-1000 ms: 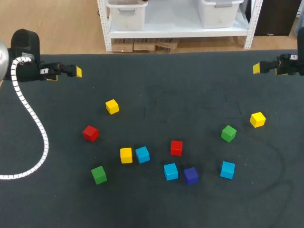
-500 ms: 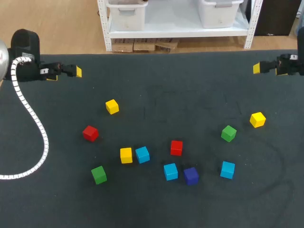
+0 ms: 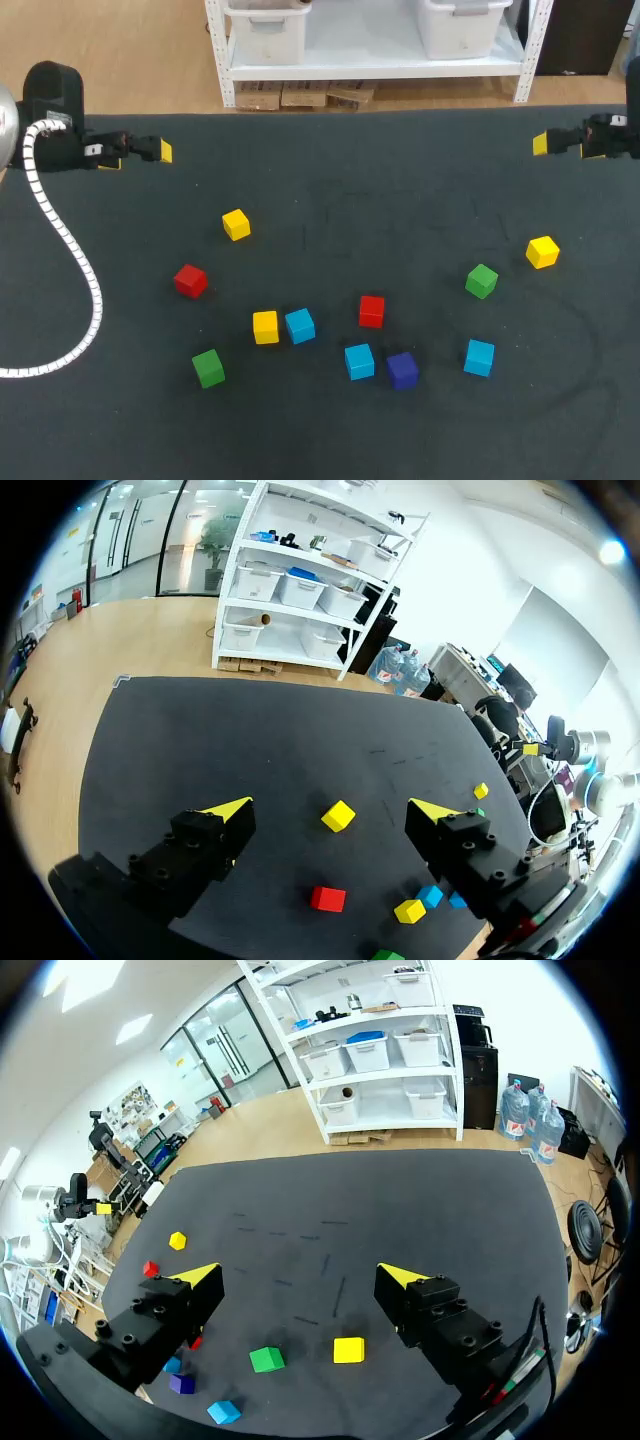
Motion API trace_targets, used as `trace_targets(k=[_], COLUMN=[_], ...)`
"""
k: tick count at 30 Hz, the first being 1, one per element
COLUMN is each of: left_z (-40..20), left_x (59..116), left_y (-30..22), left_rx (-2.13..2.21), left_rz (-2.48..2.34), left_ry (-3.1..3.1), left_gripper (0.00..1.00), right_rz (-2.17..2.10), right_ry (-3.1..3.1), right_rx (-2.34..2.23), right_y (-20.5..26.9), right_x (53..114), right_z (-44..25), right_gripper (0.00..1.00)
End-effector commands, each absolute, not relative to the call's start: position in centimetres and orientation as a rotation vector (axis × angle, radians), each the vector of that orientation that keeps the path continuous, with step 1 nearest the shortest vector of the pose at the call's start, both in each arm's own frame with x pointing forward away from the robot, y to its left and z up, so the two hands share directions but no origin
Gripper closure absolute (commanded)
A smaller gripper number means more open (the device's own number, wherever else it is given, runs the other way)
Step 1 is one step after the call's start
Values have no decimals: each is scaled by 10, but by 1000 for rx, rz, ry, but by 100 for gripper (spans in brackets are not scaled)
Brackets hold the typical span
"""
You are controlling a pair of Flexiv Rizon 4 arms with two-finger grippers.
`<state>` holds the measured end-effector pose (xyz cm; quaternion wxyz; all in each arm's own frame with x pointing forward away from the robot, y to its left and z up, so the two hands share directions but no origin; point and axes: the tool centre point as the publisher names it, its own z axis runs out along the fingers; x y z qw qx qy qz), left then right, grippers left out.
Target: Place the blue cubes, place green cubes on the blue cubes, place the yellow cubes on the green cubes, then place the red cubes on the yellow cubes, and place purple cube on the red cubes.
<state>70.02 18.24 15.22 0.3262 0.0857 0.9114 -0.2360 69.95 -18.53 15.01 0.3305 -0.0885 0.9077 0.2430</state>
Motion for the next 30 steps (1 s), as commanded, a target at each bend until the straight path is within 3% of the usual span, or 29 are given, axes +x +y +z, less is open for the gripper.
trace_targets(k=[1, 20, 30], left_z=[151, 151, 151], left_x=[700, 700, 700], left_y=[184, 184, 184], left_rx=[230, 230, 230], left_rz=[-630, -630, -630], left_ry=[2379, 2379, 2379], left_gripper=[0, 0, 0], right_rz=[635, 654, 512], right_ry=[2374, 2419, 2427], right_rx=[-231, -250, -743], right_y=[-185, -185, -152], right_x=[700, 699, 653], right_z=[150, 149, 150], right_gripper=[0, 0, 0])
